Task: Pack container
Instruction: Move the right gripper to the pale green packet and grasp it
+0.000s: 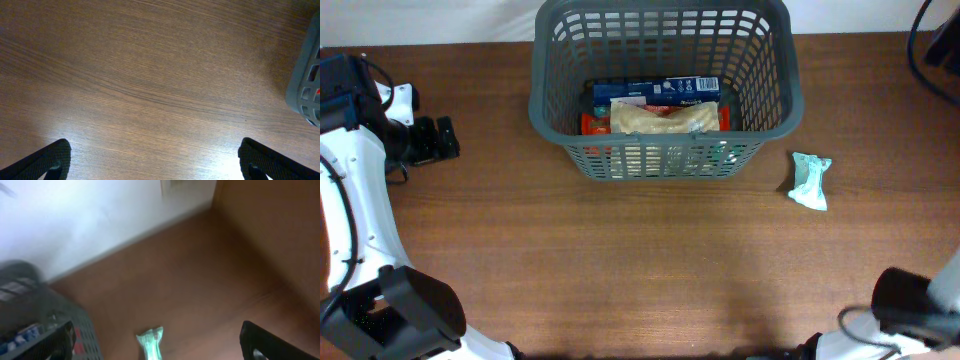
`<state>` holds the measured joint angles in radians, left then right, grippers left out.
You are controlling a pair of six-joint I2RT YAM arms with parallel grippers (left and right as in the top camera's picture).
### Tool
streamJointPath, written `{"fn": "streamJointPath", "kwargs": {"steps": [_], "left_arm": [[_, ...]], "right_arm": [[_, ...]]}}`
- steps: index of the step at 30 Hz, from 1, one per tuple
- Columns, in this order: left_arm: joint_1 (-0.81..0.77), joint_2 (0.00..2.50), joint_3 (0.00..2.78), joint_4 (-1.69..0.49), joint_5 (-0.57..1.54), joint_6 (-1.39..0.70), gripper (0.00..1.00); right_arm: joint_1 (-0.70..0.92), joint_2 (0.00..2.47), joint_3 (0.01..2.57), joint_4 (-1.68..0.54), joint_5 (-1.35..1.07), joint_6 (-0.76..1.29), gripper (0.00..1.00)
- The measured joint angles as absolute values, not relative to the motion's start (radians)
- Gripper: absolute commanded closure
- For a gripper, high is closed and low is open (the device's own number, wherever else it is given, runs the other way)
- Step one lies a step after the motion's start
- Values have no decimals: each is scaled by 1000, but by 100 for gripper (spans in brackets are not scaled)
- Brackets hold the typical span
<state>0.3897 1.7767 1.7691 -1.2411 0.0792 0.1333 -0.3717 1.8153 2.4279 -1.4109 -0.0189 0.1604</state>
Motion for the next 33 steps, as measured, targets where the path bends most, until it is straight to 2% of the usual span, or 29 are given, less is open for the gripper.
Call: {"fn": "streamJointPath", "kwargs": {"steps": [2, 11, 20, 31, 33], "left_arm": [[389, 1777, 1769, -1241, 79, 133, 1], [390, 1777, 1769, -1241, 79, 133, 1], [389, 1777, 1769, -1241, 79, 133, 1], [390, 1777, 1769, -1241, 79, 133, 1], [389, 1777, 1769, -1241, 79, 133, 1]], "right_arm": [[-393, 1880, 2225, -1318, -90, 163, 1], [-336, 2067, 1804, -1179, -181, 163, 1], [-255, 2076, 1684, -1142, -167, 86, 1], [-253, 2076, 1528, -1031, -77, 70, 2], [-253, 2076, 1496, -1004, -75, 69, 11]]}}
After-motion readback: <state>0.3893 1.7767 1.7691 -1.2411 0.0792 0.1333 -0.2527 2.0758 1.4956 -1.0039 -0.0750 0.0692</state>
